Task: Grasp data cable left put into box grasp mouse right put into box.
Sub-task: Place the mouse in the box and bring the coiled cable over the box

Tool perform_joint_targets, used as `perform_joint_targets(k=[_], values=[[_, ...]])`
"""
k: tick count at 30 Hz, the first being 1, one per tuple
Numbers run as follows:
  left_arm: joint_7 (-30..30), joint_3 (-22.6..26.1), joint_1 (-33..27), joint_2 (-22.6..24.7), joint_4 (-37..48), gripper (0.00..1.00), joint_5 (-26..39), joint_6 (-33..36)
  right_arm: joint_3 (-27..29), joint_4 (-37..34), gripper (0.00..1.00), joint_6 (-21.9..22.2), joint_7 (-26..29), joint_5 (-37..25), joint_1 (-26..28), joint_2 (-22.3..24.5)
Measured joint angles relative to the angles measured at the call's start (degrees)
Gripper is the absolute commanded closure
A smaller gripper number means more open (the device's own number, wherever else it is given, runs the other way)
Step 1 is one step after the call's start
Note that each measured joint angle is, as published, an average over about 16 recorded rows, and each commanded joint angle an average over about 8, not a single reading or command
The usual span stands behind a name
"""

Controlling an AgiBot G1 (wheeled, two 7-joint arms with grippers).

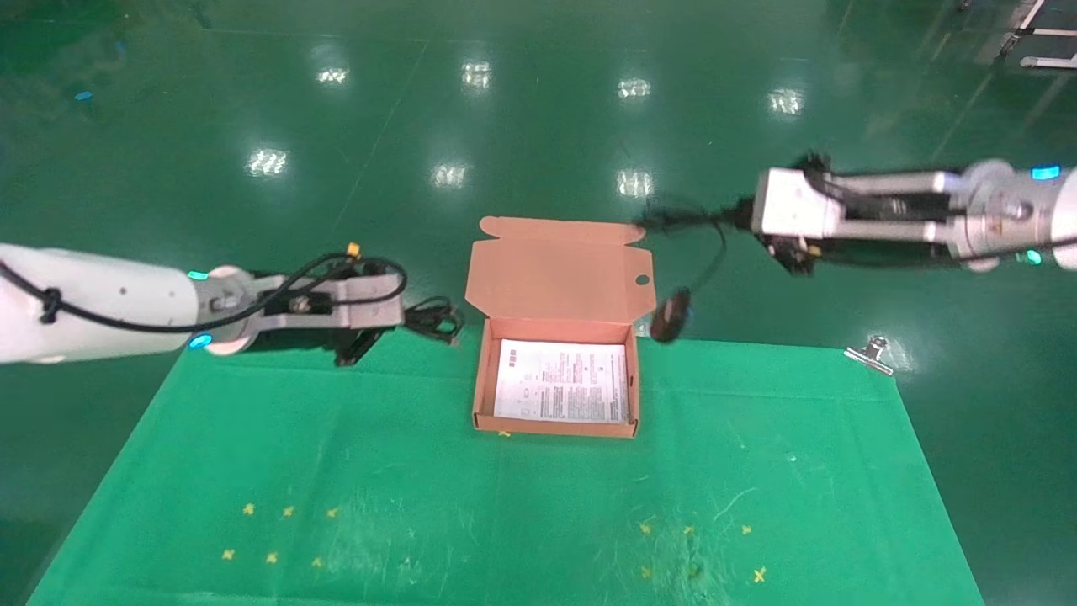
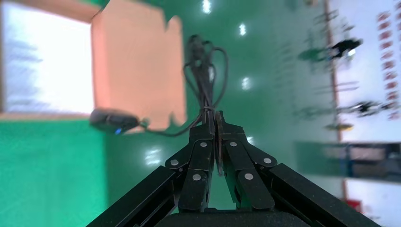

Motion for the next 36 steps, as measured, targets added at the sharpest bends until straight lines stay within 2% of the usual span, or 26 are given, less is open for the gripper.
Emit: perform_joint_targets(k=[15, 36], values=[[2.8, -0.8, -5.4, 4.6, 8.6, 1.0, 1.4, -5.6, 1.1, -5.6, 1.0, 1.9, -5.0, 3.1, 5.1, -7.7], [3.1, -0.6, -5.6, 4.8, 10.9, 1.0, 1.8, -5.8, 0.4, -8.3, 1.0, 1.8, -6.6, 3.4, 4.5, -10.4]])
